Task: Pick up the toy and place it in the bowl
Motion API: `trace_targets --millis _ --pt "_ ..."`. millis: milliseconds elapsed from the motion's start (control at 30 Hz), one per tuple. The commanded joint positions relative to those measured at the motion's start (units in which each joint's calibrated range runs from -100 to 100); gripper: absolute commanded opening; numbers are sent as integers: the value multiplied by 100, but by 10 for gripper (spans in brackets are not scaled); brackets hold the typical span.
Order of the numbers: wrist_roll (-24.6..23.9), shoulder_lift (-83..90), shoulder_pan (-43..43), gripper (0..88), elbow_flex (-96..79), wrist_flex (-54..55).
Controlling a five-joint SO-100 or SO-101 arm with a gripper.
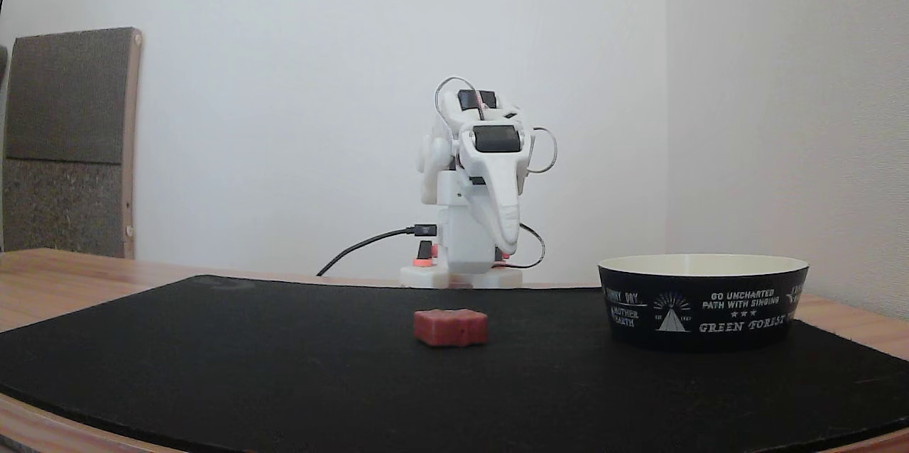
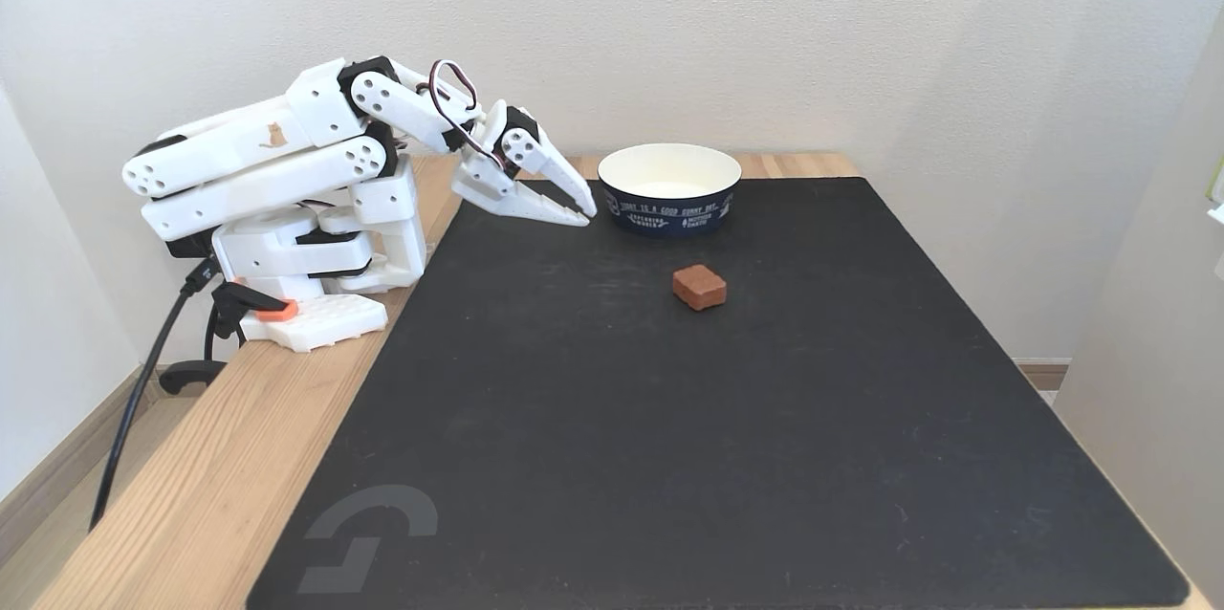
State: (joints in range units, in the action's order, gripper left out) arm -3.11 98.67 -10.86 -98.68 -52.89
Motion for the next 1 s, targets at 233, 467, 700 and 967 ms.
trace_targets --millis 233,467,700,967 --pt "-28 58 61 320 -69 -45" --pt "212 -634 814 325 823 -28" --pt "1512 -4002 1174 321 3311 615" --pt "1674 -7995 1994 320 6582 -155"
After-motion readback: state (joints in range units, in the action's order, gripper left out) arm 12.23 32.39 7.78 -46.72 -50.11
